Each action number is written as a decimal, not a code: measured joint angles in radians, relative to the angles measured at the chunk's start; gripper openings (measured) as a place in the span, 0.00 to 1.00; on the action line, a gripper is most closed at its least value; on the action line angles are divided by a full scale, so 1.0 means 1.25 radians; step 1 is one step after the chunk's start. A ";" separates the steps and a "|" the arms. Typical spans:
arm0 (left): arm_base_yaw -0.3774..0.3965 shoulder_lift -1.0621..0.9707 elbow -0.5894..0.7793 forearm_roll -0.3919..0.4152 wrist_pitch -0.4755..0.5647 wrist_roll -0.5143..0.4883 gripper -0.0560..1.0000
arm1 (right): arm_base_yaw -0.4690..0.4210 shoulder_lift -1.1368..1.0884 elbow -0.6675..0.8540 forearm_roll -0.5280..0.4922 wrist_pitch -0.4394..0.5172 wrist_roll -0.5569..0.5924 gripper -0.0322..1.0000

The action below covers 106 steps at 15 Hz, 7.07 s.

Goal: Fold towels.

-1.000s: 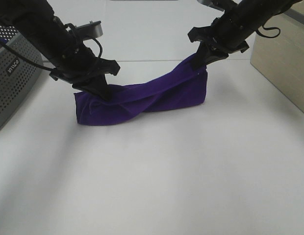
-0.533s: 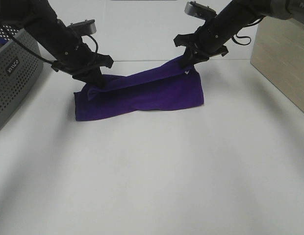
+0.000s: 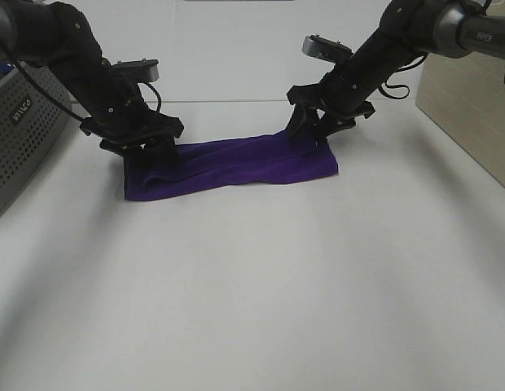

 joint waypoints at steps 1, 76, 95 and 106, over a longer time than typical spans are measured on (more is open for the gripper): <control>0.000 0.000 -0.006 0.025 0.029 -0.026 0.80 | 0.000 -0.004 0.000 -0.016 0.024 0.002 0.86; 0.026 -0.145 -0.346 0.248 0.291 -0.127 0.77 | -0.054 -0.462 0.004 -0.246 0.182 0.220 0.99; 0.235 -1.401 0.862 0.392 0.060 -0.203 0.77 | -0.209 -1.722 1.176 -0.456 0.147 0.248 0.99; 0.229 -1.885 1.044 0.367 0.149 -0.170 0.77 | -0.209 -2.043 1.298 -0.461 0.137 0.194 0.99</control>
